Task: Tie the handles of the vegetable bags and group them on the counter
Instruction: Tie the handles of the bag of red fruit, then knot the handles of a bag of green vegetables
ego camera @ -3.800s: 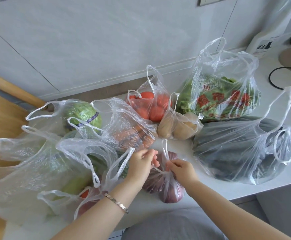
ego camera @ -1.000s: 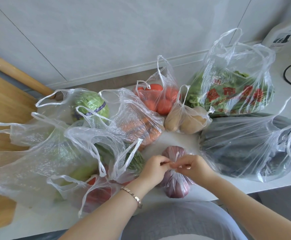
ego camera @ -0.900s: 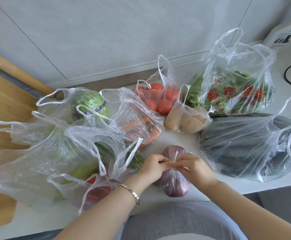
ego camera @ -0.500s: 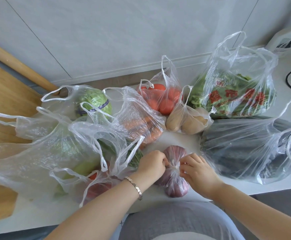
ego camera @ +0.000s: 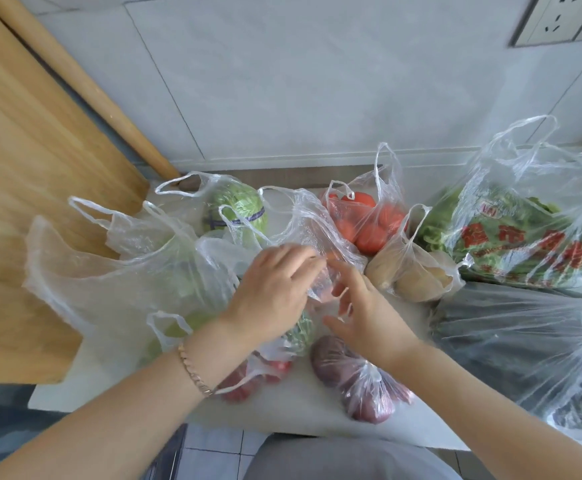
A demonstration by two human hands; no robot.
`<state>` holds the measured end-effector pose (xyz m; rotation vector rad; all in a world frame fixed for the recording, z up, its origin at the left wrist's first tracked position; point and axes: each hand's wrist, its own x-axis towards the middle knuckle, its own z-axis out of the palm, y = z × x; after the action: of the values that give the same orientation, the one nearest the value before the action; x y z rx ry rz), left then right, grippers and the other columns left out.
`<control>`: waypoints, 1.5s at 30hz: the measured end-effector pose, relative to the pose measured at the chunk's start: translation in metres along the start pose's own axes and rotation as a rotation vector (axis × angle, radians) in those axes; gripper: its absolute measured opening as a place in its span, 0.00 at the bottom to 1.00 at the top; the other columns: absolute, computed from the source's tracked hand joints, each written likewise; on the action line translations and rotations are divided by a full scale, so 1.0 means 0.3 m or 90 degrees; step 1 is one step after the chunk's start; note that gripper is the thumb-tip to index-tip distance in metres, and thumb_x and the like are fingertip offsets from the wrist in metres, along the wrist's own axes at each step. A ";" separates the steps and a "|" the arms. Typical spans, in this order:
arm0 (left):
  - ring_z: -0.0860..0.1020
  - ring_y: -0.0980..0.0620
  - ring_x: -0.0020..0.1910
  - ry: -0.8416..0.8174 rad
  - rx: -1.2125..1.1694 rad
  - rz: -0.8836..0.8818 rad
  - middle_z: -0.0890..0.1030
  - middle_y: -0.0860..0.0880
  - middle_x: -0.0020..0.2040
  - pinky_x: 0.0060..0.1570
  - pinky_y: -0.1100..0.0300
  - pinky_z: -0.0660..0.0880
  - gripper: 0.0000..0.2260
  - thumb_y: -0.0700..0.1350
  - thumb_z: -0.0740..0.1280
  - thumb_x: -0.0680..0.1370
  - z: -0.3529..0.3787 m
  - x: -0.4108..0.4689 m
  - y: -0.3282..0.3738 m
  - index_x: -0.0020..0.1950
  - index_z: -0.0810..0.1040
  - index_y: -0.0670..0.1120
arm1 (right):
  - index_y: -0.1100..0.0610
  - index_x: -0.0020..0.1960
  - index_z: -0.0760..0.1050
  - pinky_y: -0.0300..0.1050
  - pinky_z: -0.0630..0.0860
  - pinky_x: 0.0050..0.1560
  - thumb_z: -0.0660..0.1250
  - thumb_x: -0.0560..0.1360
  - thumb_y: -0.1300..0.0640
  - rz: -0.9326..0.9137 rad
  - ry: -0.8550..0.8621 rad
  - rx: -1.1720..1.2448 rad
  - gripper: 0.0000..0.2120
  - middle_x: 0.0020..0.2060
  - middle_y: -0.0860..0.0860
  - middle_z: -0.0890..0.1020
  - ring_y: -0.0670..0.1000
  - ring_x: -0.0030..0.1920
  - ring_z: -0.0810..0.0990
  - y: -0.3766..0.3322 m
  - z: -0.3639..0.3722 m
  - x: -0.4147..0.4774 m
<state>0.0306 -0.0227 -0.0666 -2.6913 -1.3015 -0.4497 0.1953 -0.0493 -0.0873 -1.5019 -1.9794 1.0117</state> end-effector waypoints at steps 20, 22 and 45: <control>0.64 0.49 0.34 -0.559 -0.147 -0.433 0.66 0.46 0.34 0.33 0.59 0.58 0.10 0.46 0.68 0.71 -0.158 -0.053 -0.481 0.34 0.69 0.46 | 0.55 0.67 0.57 0.51 0.76 0.49 0.72 0.64 0.46 0.074 -0.035 -0.390 0.38 0.55 0.56 0.76 0.59 0.51 0.78 -0.226 0.372 0.104; 0.62 0.48 0.32 -0.554 -0.100 -0.411 0.63 0.47 0.29 0.32 0.59 0.57 0.13 0.43 0.64 0.71 -0.169 -0.049 -0.527 0.29 0.64 0.46 | 0.56 0.68 0.60 0.46 0.72 0.47 0.61 0.75 0.58 0.097 -0.001 -0.317 0.23 0.58 0.55 0.75 0.59 0.54 0.77 -0.212 0.355 0.116; 0.53 0.64 0.73 -0.441 -0.784 -0.011 0.52 0.63 0.73 0.72 0.64 0.54 0.53 0.64 0.75 0.51 -0.130 -0.001 -0.316 0.69 0.48 0.68 | 0.55 0.24 0.58 0.42 0.61 0.25 0.55 0.78 0.59 0.321 0.398 0.526 0.23 0.17 0.48 0.60 0.50 0.23 0.57 -0.211 -0.088 0.201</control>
<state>-0.0518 0.0271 -0.0317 -4.1420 -1.4797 -0.4063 0.1571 0.0067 -0.0260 -1.5483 -0.6266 1.1509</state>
